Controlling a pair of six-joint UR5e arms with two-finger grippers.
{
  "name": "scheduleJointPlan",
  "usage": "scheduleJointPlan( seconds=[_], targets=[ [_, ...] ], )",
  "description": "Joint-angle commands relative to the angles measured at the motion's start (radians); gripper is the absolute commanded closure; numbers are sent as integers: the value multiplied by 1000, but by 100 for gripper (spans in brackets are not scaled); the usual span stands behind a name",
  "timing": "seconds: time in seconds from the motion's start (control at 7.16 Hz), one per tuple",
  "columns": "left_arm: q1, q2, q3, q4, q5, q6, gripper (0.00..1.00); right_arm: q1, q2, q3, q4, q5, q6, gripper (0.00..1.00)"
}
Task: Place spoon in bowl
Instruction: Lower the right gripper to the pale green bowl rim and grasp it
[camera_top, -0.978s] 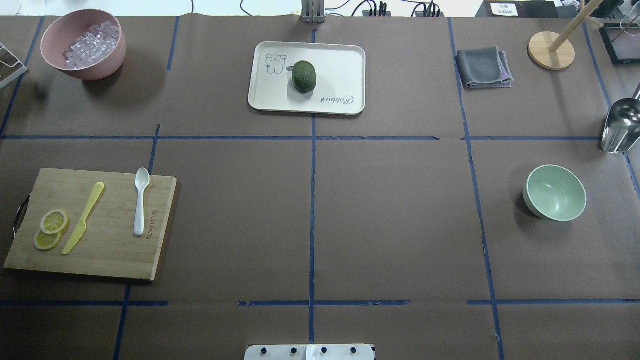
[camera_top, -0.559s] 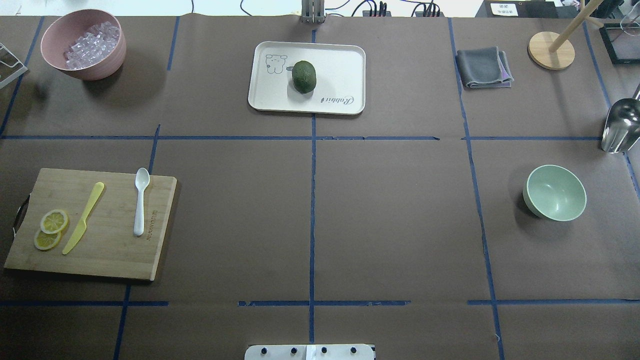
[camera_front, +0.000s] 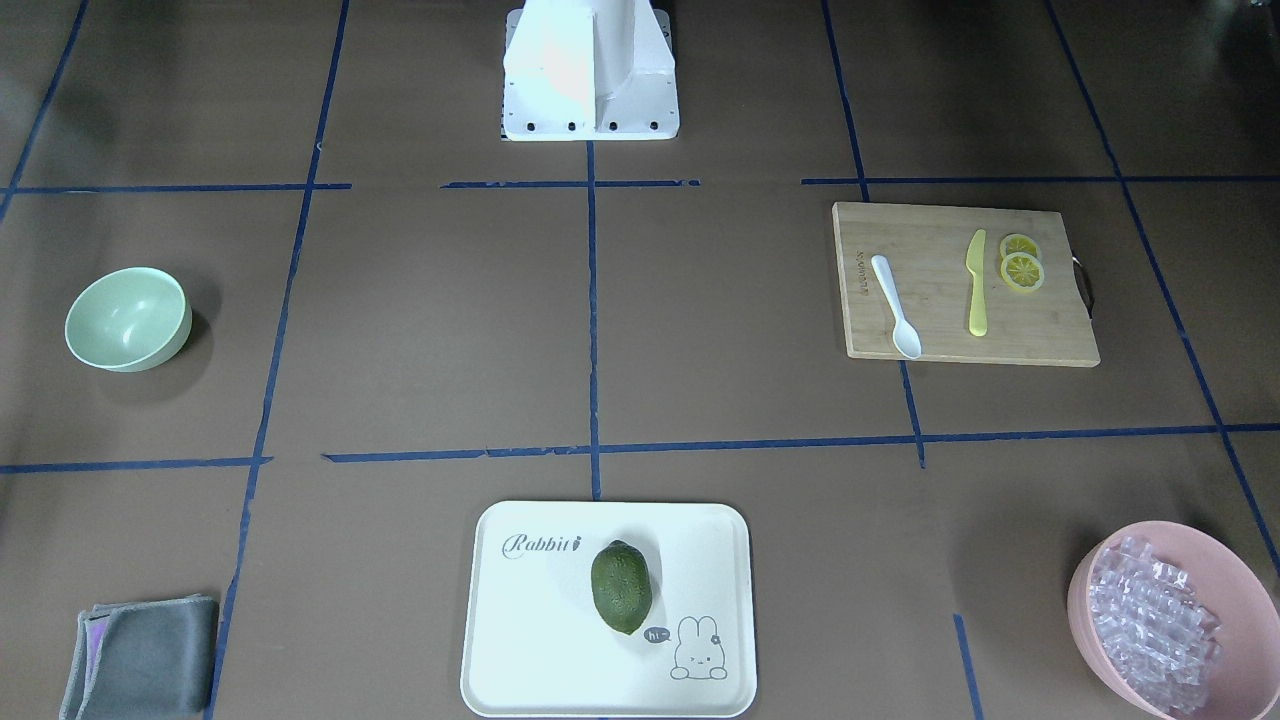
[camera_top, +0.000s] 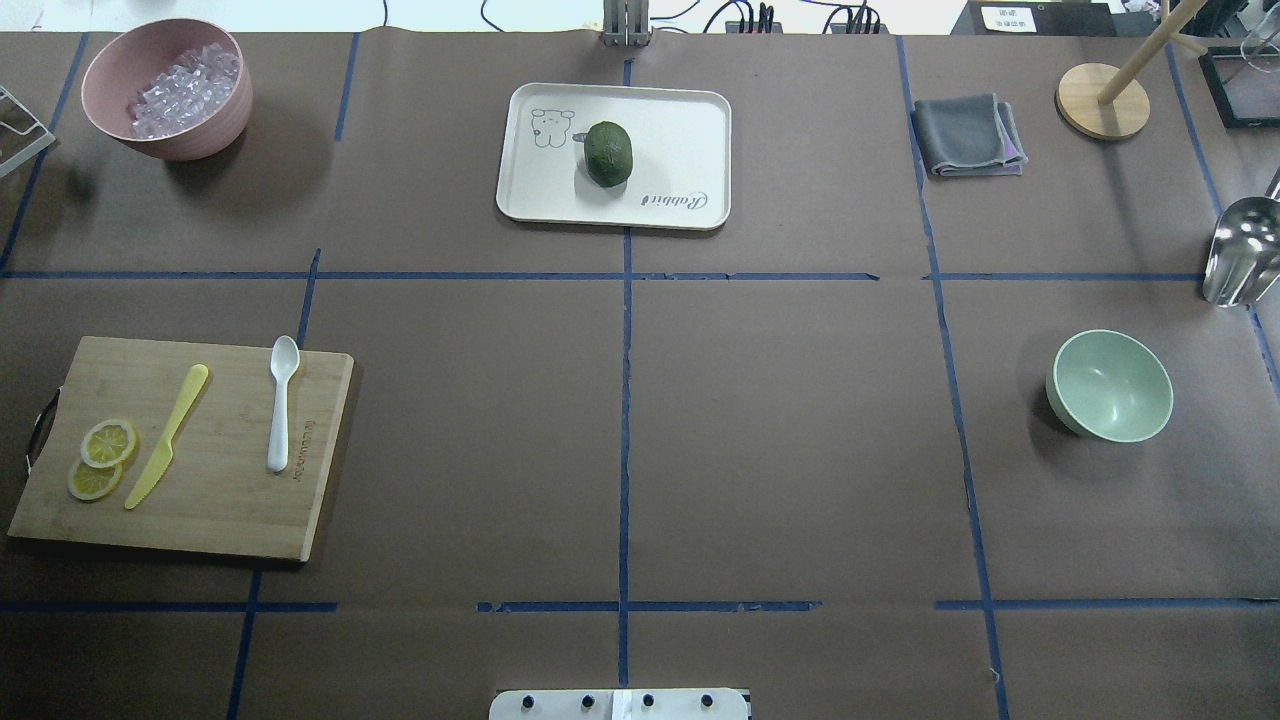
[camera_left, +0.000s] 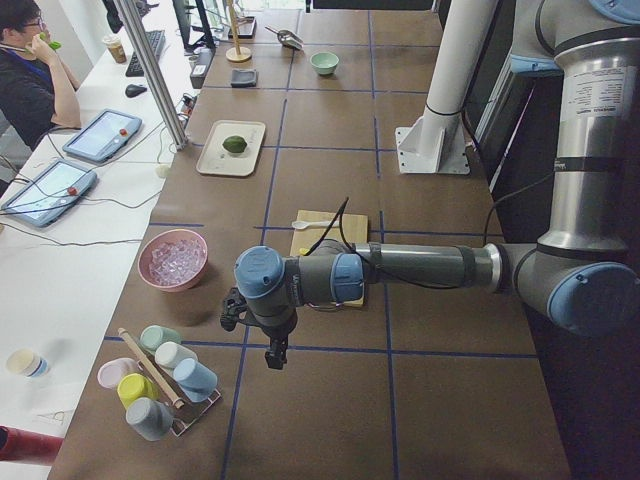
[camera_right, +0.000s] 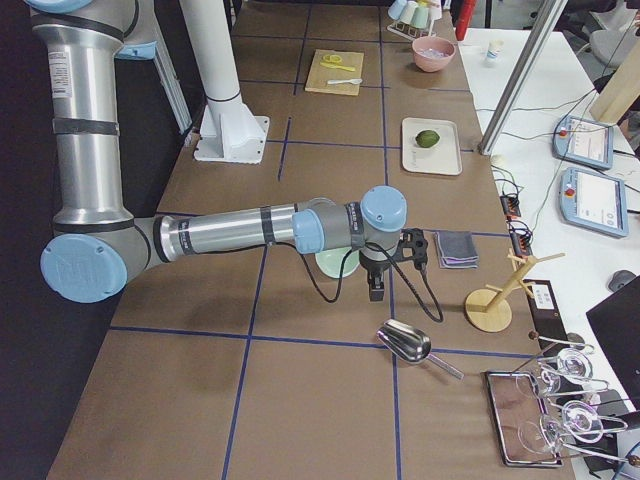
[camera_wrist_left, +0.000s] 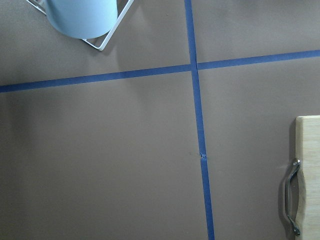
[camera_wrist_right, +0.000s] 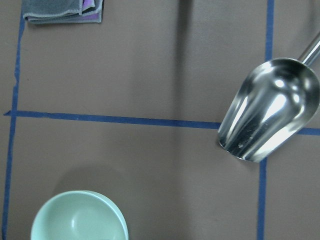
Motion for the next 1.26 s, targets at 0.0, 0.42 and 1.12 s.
scheduleJointPlan(
  seconds=[0.0,0.42,1.12],
  targets=[
    [0,0,-2,0,-1,1,0,-140,-53,-1,294,-16,351,0],
    [0,0,-1,0,-1,-1,0,-337,-133,-37,579,-136,603,0],
    [0,0,-2,-2,-4,-1,0,-374,-119,-160,615,-141,605,83]
  ],
)
